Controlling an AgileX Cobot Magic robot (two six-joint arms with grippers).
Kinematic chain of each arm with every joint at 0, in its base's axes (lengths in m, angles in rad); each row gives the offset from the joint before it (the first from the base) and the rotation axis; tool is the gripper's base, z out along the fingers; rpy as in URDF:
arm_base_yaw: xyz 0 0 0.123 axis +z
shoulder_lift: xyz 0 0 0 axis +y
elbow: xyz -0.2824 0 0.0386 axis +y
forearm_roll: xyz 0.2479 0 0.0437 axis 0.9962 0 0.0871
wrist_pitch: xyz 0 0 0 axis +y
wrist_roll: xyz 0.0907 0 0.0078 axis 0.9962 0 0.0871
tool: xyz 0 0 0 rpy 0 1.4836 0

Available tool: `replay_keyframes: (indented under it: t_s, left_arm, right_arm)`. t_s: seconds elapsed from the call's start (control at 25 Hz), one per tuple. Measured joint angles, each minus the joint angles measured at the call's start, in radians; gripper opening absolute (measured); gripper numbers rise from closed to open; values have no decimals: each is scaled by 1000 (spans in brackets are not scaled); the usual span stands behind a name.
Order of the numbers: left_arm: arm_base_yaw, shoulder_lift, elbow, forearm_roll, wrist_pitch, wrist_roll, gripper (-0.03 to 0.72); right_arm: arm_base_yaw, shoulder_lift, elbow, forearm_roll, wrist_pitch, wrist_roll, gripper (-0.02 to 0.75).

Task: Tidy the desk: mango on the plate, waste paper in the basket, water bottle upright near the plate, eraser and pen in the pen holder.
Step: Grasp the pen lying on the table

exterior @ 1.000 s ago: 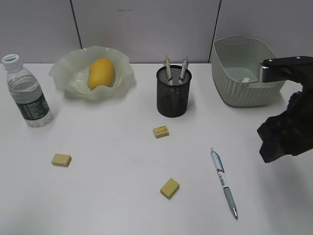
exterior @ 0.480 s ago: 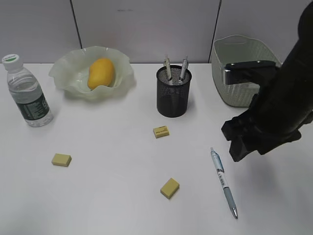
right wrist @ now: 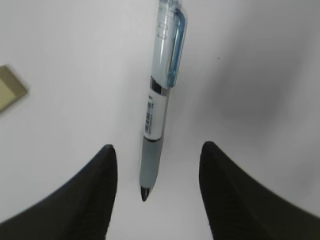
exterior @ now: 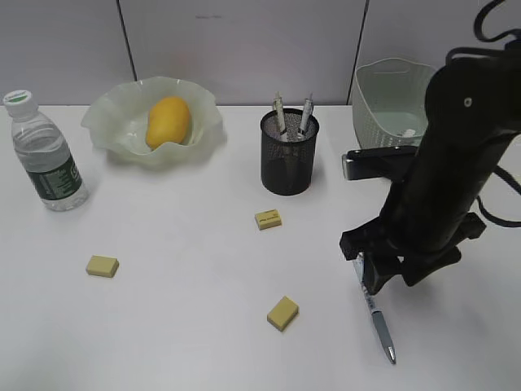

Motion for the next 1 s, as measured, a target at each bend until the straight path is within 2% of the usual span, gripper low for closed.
replay_keyframes:
  t_s: [0.32,0.52,0.6,0.84,1.0]
  left_arm:
    - [0,0,0,0,0,0,421]
    - [0,0,0,0,-1,0,421]
    - [0,0,0,0,-1,0,421]
    - [0,0,0,0,-1,0,421]
    - [0,0,0,0,-1,0,421]
  right_arm:
    - [7,117,0,9,-85,13,401]
    - [8,155,-5,23,-115,19,359]
    - [8,162,-10,23,-115,20,326]
    - [8,167,-13,20,-117,20,132]
    - [8,167,-14,20,-113,19,120]
